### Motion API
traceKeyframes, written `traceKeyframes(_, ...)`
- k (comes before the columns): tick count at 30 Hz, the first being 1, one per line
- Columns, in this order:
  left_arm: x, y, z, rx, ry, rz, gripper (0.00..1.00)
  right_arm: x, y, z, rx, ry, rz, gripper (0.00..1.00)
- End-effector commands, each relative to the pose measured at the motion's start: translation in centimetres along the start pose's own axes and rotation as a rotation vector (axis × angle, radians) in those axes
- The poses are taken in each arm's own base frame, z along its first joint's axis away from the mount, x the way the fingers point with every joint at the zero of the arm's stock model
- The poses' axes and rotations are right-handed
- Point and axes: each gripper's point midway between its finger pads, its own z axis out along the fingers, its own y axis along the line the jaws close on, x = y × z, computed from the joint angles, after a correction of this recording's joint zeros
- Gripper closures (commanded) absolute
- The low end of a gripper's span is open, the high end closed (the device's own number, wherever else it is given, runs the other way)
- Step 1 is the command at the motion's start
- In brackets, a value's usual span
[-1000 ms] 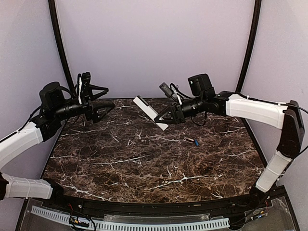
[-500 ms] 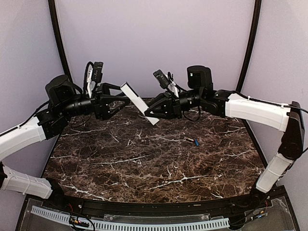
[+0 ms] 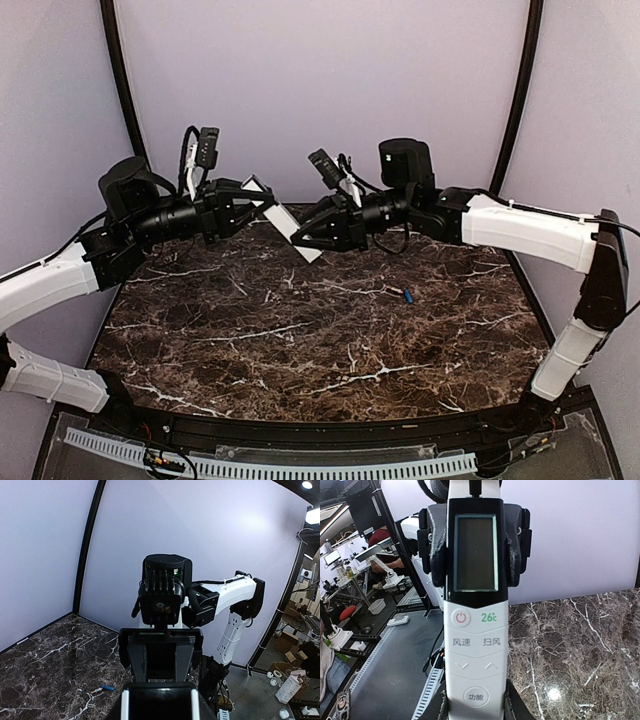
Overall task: Load the batteries into the remote control
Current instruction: Pass from the right arm to the left, then pass from the left arm to the right
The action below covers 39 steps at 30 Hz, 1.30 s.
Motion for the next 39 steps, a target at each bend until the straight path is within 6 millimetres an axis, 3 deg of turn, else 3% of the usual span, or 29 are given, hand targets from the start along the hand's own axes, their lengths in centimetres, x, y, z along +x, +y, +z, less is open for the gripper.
traceKeyframes(1,-1.0,0.6,-0.2,-0.056,-0.051,-0.013,1.00,-1.7,-1.3,-0.3,0.164,-0.037,-0.058,0.61)
traceKeyframes(3,-1.2,1.4,-0.4,-0.105,-0.067,-0.030,1.00,-2.2,-2.3,-1.0,0.274,-0.064,-0.087,0.38)
traceKeyframes(5,-1.5,2.5,-0.7,-0.174,-0.086,-0.050,1.00,-2.3,-2.7,-1.6,0.365,-0.088,-0.136,0.27)
traceKeyframes(11,-1.5,4.2,-1.0,-0.268,-0.098,-0.102,1.00,-2.6,-2.4,-0.9,0.642,-0.122,-0.437,0.24)
traceKeyframes(16,-1.2,3.7,-0.7,-0.232,-0.085,-0.125,1.00,-2.6,-4.2,-0.1,0.852,-0.087,-0.547,0.23)
traceKeyframes(21,-1.2,3.6,-0.7,-0.231,-0.084,-0.127,1.00,-3.0,-4.9,0.6,0.883,-0.098,-0.559,0.41)
traceKeyframes(27,-1.0,3.6,-0.9,-0.235,-0.088,-0.129,1.00,-3.2,-5.0,0.7,0.942,-0.128,-0.577,0.55)
traceKeyframes(33,-1.1,3.5,-1.0,-0.232,-0.090,-0.125,1.00,-2.9,-5.7,0.4,0.976,-0.109,-0.549,0.89)
traceKeyframes(36,-1.3,3.1,-1.0,-0.212,-0.093,-0.108,1.00,-2.8,-5.6,0.4,0.969,-0.090,-0.533,1.00)
traceKeyframes(37,-1.4,2.6,-1.0,-0.190,-0.090,-0.099,0.97,-2.8,-5.6,0.4,0.962,-0.084,-0.525,1.00)
traceKeyframes(39,-1.7,1.9,-1.1,-0.160,-0.092,-0.065,0.66,-2.9,-5.3,0.4,0.924,-0.079,-0.499,1.00)
